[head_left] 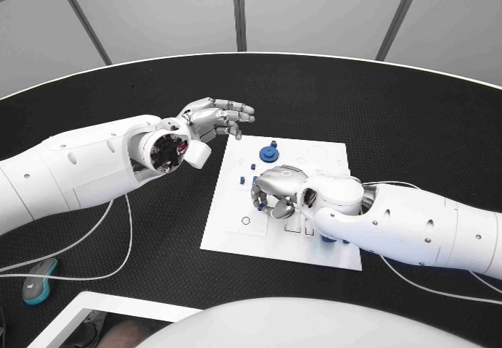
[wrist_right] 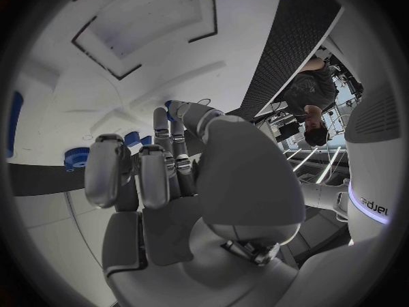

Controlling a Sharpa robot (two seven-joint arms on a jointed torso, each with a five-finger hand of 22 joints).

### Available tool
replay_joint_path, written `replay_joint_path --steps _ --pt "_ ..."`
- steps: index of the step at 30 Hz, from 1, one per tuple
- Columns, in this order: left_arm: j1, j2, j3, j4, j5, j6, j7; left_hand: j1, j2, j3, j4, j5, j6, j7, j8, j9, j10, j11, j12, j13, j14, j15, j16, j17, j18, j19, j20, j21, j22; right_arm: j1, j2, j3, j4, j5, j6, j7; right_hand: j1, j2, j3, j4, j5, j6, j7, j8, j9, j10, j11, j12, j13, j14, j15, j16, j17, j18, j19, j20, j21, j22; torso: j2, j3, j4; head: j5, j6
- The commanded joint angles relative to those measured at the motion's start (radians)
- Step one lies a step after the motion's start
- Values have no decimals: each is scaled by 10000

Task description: Assemble the parts on the task board

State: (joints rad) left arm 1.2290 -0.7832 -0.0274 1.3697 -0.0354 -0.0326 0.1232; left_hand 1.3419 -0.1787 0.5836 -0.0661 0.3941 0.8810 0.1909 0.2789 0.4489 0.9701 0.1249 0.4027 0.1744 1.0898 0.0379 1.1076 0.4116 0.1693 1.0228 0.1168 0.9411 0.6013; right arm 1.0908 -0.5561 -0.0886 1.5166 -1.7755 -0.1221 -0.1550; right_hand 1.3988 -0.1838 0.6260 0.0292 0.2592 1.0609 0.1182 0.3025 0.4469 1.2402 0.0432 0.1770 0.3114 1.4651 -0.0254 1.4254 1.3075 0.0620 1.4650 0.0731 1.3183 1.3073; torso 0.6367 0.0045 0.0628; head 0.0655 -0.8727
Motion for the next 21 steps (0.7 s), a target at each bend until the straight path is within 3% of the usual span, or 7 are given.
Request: replay_joint_path --steps 1,12,18,21 --pt "1 2 0 0 0 1 -3 55 57 -18 -48 33 2 56 -42 -9 -72 10 -48 -17 -43 -6 -48 -9 163 -81 12 58 9 -3 21 -3 -16 0 34 0 -130 9 -47 9 30 35 23 25 4 70 24 -56 10 663 -80 31 743 -44 293 -77 -39 949 2 -2 3 -8 1" --pt "3 21 0 -6 0 12 -14 55 57 -18 -48 33 2 56 -42 -9 -72 10 -48 -17 -43 -6 -48 -9 163 -81 12 58 9 -14 124 -30 -116 1 254 -20 -245 -15 -135 19 -49 -48 42 -5 44 16 46 -154 -1 652 -63 5 708 -23 255 -68 -150 885 -15 -1 -11 11 1" --pt "3 33 0 -28 0 32 -33 70 84 -25 -49 33 6 58 -46 -12 -74 12 -43 -20 -48 -5 -54 -19 164 -98 16 70 19 -15 107 -39 -176 1 240 -8 -624 -227 -322 166 49 -841 304 -537 -107 -644 332 -661 -165 617 162 -85 581 21 160 90 -440 720 -19 1 -20 5 1" --pt "3 40 0 -36 0 46 -44 70 84 -25 -49 33 6 58 -46 -12 -74 12 -43 -20 -48 -5 -54 -19 164 -98 16 70 19 -15 95 -40 -187 1 202 6 -684 -299 -325 187 43 -937 371 -634 -143 -1019 451 -858 -275 601 261 -122 526 45 115 176 -577 639 -18 2 -22 3 1"
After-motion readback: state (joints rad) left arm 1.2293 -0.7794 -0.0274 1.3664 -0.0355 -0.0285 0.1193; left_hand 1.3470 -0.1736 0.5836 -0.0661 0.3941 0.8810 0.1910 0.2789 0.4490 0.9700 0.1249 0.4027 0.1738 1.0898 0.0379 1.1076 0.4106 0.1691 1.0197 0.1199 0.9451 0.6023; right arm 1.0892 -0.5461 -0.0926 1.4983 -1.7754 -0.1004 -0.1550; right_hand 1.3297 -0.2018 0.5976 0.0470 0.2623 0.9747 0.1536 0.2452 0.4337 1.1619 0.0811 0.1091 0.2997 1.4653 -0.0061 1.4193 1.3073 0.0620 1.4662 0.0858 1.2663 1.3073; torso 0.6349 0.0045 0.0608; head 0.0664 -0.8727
